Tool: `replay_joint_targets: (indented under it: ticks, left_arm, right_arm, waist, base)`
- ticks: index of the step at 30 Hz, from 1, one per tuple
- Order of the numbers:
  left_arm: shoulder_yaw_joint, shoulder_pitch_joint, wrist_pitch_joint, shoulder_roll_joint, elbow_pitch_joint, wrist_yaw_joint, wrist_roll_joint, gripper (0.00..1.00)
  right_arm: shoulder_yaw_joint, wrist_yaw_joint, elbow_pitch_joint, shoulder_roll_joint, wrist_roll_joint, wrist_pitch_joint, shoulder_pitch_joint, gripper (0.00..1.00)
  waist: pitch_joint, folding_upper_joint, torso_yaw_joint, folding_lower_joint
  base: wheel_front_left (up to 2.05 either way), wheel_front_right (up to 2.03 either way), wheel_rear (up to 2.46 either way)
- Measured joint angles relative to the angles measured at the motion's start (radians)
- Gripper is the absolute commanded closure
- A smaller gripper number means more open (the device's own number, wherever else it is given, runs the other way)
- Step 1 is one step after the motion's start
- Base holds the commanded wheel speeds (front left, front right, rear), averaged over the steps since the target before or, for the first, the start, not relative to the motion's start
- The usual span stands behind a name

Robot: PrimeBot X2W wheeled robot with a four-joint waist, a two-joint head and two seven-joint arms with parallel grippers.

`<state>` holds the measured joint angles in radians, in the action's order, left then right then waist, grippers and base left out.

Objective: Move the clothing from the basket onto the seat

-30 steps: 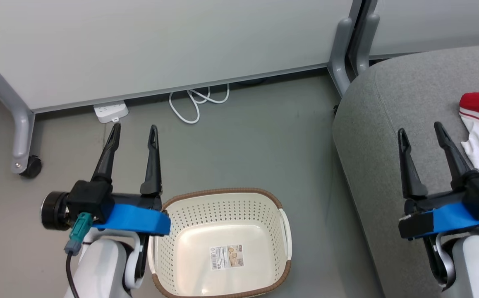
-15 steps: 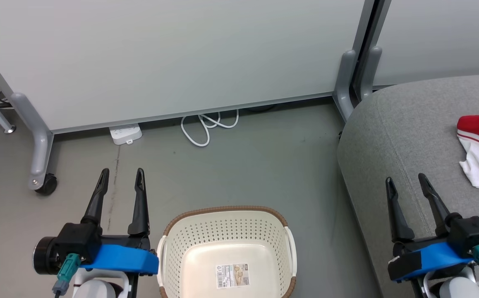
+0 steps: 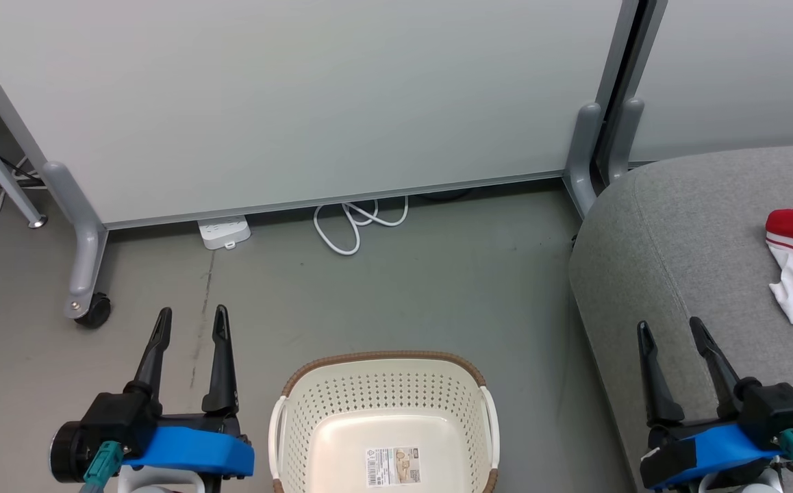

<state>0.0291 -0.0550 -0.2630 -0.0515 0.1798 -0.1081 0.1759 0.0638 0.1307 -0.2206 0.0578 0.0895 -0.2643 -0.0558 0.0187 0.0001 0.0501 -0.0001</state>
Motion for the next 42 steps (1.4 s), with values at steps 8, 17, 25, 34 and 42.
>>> replay_joint_targets:
  ticks: [8, 17, 25, 34, 42]
  left_arm:
    - [0.002, 0.008, 0.0, 0.0, 0.014, 0.003, 0.008, 0.0]
    - [0.005, 0.008, 0.0, 0.0, 0.022, 0.015, -0.001, 0.0]
    - [0.009, 0.047, 0.012, 0.001, 0.078, 0.015, 0.01, 1.0]
    - [-0.01, 0.048, 0.057, 0.001, 0.081, 0.013, 0.181, 1.0]
    - [-0.021, 0.044, 0.09, 0.001, 0.08, 0.009, 0.32, 1.0]
  right_arm:
    - [0.002, 0.0, -0.013, -0.004, 0.001, 0.0, 0.004, 0.0]
    - [0.001, 0.0, -0.02, -0.006, 0.003, 0.0, 0.004, 0.0]
    - [0.001, 0.0, -0.077, -0.012, 0.02, 0.009, 0.02, 1.0]
    - [0.009, 0.0, -0.079, -0.013, 0.198, 0.055, 0.019, 1.0]
    - [0.011, 0.0, -0.07, -0.013, 0.346, 0.088, 0.018, 1.0]
  waist:
    - [-0.008, 0.0, 0.004, 0.0]
    - [-0.012, 0.0, 0.009, 0.0]
    - [-0.012, 0.0, 0.009, 0.0001]
    - [-0.012, 0.0, 0.005, 0.0001]
    - [-0.012, 0.0, 0.001, 0.0001]
  base:
    - [0.0, 0.0, 0.0]
    - [0.0, 0.0, 0.0]
    - [0.0, 0.0, 0.0]
    - [0.0, 0.0, 0.0]
    - [0.0, 0.0, 0.0]
